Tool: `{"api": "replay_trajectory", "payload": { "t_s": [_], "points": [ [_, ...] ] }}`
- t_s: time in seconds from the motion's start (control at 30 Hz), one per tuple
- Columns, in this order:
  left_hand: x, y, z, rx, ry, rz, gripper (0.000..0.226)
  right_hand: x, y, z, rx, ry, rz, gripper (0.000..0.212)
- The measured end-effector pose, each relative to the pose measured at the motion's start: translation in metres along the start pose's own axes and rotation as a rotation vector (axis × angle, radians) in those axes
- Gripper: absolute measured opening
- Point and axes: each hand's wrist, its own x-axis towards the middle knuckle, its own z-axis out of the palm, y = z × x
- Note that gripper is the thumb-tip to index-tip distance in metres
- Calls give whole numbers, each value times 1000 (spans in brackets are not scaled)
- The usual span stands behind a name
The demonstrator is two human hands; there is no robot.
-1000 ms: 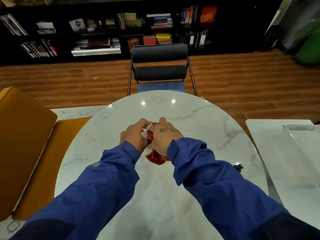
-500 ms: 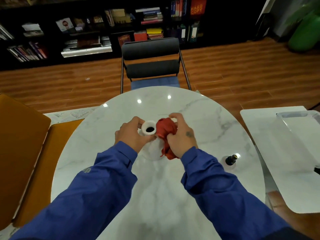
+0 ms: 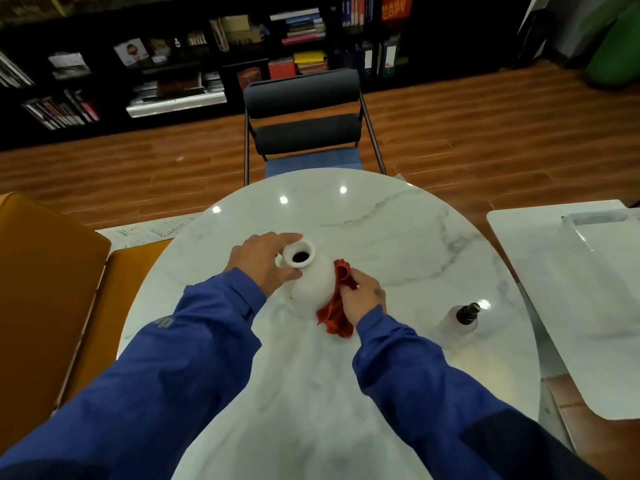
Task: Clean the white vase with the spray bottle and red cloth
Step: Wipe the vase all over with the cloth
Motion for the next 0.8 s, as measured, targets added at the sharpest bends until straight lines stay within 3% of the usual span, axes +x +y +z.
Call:
{"api": "replay_trajectory", "payload": {
  "t_s": [0.2,0.3,0.37,0.47,0.53,0.6,0.8],
  "points": [
    [-4,4,5,-9,96,-60,54,14,-37,-3,-160,-98,-391,30],
    [-7,9,8,14,147,-99,51,9,-21,2,-146,-51,-460,27],
    [-9,11,9,8,174,-117,49,-3,-2,6,29,-16,-382,24],
    [-10,13,7,22,177,-133,49,-15,20,10,282,-13,-72,14],
    [-10,14,7,38,162,-134,49,-16,24,8,255,-34,60,15],
    [-11,15,7,38,163,-140,48,-11,18,6,188,-34,59,18],
    [-12,23,15,71,248,-239,42,17,-1,13,-156,-30,-512,31]
  ]
}}
